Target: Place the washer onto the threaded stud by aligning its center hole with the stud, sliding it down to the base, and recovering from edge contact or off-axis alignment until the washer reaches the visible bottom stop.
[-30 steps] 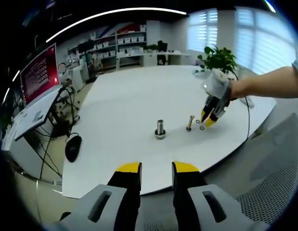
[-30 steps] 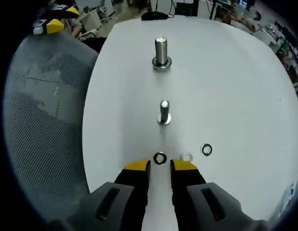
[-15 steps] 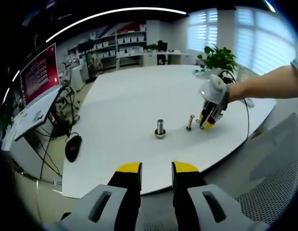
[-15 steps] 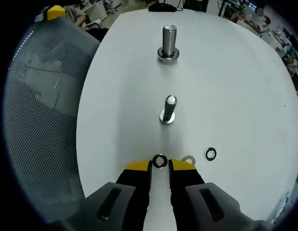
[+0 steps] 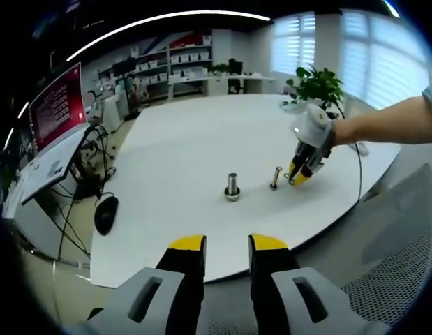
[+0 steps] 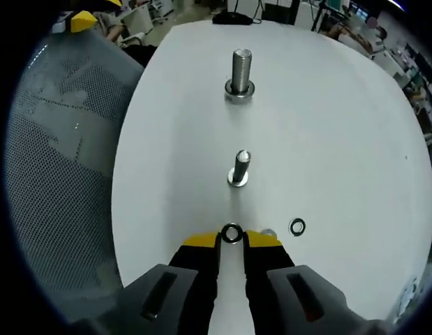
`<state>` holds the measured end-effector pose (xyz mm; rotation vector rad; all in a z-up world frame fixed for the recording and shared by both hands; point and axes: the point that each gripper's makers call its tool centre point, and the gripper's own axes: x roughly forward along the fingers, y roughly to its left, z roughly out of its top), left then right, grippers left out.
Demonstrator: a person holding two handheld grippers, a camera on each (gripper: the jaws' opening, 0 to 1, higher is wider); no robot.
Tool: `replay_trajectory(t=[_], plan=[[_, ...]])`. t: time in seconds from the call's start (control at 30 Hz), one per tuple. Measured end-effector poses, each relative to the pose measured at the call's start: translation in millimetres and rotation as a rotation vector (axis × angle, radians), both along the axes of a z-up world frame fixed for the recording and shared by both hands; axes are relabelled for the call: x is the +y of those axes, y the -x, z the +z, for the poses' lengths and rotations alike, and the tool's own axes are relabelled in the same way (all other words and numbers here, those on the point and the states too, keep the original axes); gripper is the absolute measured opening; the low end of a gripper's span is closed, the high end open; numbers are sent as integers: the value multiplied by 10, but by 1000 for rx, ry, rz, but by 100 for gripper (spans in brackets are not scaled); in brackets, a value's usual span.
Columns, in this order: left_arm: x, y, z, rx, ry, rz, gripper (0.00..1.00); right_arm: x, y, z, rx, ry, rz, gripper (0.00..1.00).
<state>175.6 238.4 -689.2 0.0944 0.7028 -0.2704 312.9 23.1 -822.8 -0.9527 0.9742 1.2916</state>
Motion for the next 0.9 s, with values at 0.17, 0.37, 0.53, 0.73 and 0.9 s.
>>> replay_trajectory(t=[0.17, 0.37, 0.53, 0.73, 0.9], plan=[[-1, 1, -1, 1, -1, 0, 22, 108, 40, 163, -22, -54, 1, 15], [-1, 4, -4, 2, -3, -1, 22, 216, 59, 338, -55, -105, 8, 15], [-2, 5, -3, 1, -3, -1, 22, 319, 29, 439, -94, -145, 0, 15], [-3, 2, -1, 0, -2, 0, 22, 401, -63, 517, -145, -178, -16, 15], [-3, 2, 0, -1, -1, 1, 22, 429, -87, 498, -133, -180, -25, 15]])
